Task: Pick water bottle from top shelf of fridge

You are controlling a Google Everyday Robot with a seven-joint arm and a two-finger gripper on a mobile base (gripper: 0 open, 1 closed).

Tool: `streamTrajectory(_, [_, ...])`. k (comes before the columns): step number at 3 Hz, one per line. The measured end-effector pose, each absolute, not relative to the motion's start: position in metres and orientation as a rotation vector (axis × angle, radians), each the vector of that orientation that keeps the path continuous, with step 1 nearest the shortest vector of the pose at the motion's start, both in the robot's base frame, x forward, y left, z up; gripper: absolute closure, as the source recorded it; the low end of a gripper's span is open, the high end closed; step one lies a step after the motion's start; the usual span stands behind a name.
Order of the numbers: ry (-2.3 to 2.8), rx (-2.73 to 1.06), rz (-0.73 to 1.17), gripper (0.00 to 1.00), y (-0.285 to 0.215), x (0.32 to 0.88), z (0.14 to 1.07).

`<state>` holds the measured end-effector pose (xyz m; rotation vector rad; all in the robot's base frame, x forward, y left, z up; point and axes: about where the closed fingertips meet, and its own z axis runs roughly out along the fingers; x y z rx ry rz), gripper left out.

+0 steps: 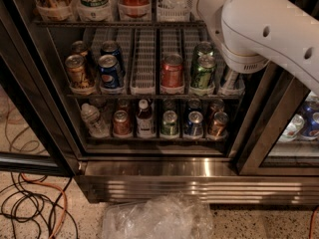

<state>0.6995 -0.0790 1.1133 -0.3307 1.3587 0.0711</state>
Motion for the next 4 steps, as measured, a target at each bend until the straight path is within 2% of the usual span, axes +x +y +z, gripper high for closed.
streamTrajectory(4, [1.32,-0.316,0.069,1.0,-0.081,0.696,1.128])
